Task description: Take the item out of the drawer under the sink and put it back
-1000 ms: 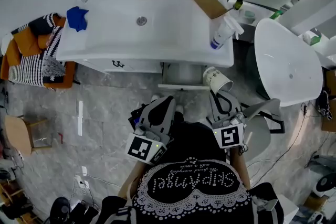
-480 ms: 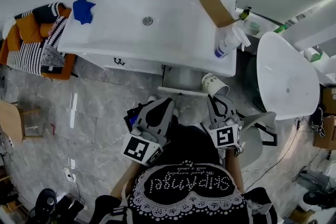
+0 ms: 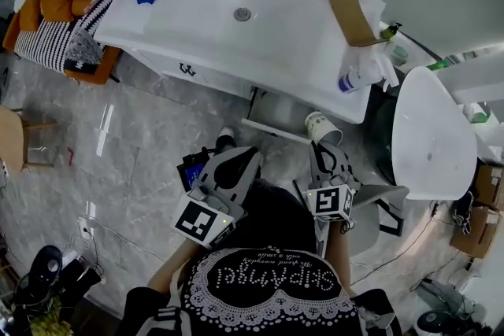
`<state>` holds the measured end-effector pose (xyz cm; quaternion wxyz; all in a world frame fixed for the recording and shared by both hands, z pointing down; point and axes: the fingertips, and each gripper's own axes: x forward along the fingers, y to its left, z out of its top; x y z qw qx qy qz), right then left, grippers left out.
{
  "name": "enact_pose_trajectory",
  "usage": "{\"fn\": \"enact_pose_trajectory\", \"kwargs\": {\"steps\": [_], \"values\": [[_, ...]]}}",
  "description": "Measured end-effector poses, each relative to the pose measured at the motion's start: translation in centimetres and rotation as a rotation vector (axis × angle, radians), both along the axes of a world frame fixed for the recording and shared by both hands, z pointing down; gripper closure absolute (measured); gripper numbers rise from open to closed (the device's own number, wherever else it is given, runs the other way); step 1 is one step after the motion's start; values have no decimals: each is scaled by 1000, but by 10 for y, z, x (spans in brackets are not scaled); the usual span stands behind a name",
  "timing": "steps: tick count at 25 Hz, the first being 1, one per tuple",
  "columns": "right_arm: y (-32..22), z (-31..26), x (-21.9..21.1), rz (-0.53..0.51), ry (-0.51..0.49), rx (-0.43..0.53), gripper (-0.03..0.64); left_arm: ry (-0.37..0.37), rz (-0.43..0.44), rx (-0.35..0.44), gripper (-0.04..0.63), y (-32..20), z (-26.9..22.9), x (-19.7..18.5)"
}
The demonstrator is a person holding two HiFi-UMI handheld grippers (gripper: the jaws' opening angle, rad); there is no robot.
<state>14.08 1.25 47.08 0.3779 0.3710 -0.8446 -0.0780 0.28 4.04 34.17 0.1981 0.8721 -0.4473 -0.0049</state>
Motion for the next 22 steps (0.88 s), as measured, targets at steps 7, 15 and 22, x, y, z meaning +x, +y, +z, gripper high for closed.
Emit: {"fn": "enact_pose_trajectory", "kwargs": {"steps": [7, 15, 22], "values": [[-13, 29, -11, -54, 45, -27, 592, -16, -3, -76, 591, 9, 17, -8], [-19, 64, -18, -107, 69, -89, 592, -5, -81, 36, 591, 9, 3, -17], [-25, 87, -23, -123, 100, -128, 592, -9, -114, -12, 591, 10, 7, -28]]}}
